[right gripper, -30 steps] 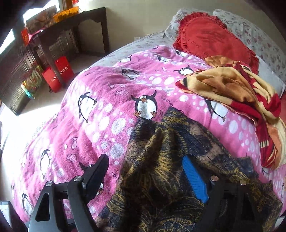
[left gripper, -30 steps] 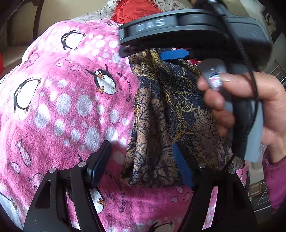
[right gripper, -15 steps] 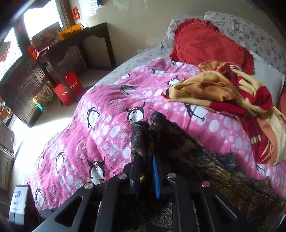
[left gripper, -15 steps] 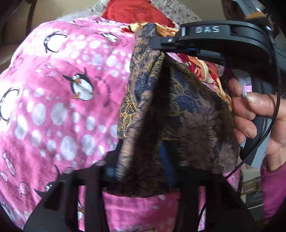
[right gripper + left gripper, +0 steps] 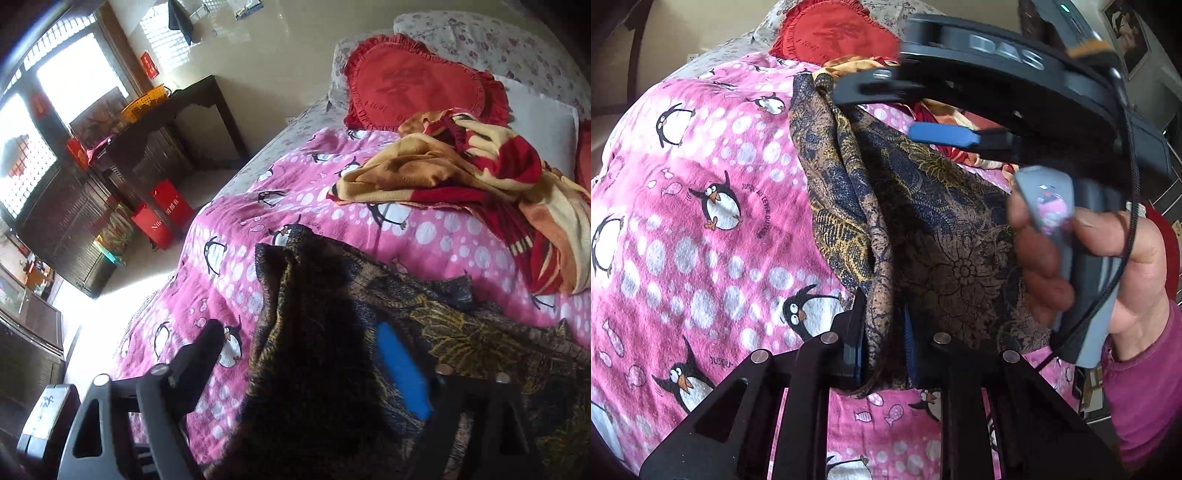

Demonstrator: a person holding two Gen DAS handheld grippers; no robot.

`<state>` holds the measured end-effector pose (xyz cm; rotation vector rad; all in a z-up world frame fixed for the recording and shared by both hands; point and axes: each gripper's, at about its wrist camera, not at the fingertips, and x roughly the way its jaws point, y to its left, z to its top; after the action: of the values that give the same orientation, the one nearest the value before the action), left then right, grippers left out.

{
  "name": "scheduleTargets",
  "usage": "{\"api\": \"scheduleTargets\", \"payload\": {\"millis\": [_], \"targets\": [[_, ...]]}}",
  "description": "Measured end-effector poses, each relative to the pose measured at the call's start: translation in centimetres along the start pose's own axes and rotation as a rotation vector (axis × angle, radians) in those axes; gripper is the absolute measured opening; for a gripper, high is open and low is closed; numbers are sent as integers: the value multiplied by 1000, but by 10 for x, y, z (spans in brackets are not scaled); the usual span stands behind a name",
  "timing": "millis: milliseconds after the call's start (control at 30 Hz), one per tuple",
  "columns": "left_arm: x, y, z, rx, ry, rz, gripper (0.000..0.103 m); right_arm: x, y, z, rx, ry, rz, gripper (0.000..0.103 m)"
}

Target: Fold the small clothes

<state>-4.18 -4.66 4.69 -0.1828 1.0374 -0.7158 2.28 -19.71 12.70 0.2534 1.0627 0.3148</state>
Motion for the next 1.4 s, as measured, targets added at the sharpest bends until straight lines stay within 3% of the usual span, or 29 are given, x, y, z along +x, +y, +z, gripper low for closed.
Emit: {"api": "scheduleTargets", "payload": {"millis": [133, 200, 233, 267, 333, 567, 667, 733, 900, 1033, 1100, 1133, 1167, 1233, 1300, 1400], "targets": [[-3, -3, -6, 2, -1, -3, 16, 38, 25, 6, -86, 68, -52, 85], [-1, -8, -6, 11, 0, -2, 16, 57, 31, 6, -140, 102, -105, 63], [-1, -10, -6, 16, 0, -5, 16, 65, 32, 4, -165, 116, -150, 33], [-1, -13, -5, 22, -1, -7, 16, 65, 30, 2, -166, 110, -181, 20], [-3, -20, -2, 29, 4, -44, 16, 51, 20, -1, -121, 63, -126, 11], [-5, -102, 8, 170, -6, -175, 16, -58, -44, -4, 6, -78, -47, 9], [6, -155, 9, 258, 9, -222, 16, -105, -82, -15, 54, -125, -59, 6], [19, -188, 7, 308, 26, -248, 16, -138, -108, -29, 78, -164, -116, 1], [46, -233, -1, 344, 76, -276, 16, -190, -175, -66, 226, -203, -128, 1], [50, -212, -4, 330, 114, -203, 16, -179, -168, -87, 201, -177, -60, 5], [38, -192, -9, 298, 115, -169, 16, -156, -149, -86, 182, -132, -45, 24], [30, -181, -12, 284, 106, -145, 16, -143, -140, -84, 173, -113, -23, 51], [22, -168, -14, 270, 96, -118, 22, -132, -132, -82, 164, -105, 3, 70], [11, -145, -20, 245, 70, -64, 55, -114, -118, -76, 144, -94, 45, 71], [6, -126, -30, 233, 50, -28, 64, -95, -108, -68, 141, -61, 88, 71], [6, -109, -40, 249, 65, 40, 64, -65, -98, -64, 177, -5, 155, 71]]}}
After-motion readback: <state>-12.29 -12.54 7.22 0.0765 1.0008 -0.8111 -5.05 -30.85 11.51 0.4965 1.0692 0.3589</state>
